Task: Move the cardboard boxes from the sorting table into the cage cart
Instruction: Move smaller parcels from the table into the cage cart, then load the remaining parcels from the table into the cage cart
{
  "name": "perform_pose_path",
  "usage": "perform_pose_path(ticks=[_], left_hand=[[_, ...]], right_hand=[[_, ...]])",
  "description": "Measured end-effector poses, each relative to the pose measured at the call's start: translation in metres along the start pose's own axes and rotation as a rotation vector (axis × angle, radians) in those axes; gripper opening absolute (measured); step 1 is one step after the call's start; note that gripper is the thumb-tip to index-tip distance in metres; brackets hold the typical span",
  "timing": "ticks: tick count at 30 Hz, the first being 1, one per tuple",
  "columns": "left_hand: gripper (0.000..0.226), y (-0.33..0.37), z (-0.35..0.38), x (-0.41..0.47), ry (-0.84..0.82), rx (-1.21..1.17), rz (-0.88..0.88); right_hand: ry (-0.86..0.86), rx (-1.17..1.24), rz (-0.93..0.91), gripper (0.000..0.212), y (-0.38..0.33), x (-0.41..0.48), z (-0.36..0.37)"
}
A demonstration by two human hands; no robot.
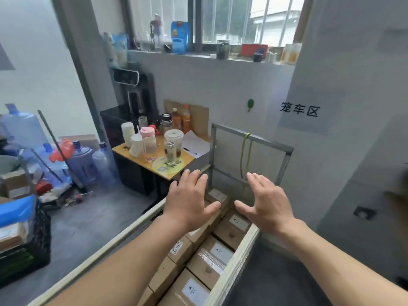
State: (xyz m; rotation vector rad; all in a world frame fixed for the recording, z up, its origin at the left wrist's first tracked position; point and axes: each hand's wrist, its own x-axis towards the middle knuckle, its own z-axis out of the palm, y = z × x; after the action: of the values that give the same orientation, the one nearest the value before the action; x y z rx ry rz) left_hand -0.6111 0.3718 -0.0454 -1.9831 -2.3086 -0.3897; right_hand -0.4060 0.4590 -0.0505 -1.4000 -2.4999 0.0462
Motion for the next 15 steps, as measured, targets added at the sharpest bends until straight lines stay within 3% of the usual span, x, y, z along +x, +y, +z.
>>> perform_pose_path(ticks=[10, 15], left_hand=[[0.089, 0.195, -0.015, 0.081, 0.079, -0.071, 0.207], [0.087, 0.283, -0.015, 0.109, 0.117, -0.101, 0.293]], right_hand=[[0.114, -0.076, 0.198, 0.112, 0.168, -0.032, -0.105], [0.155, -0.096, 0.291, 0.097, 0.249, -0.059, -0.145]])
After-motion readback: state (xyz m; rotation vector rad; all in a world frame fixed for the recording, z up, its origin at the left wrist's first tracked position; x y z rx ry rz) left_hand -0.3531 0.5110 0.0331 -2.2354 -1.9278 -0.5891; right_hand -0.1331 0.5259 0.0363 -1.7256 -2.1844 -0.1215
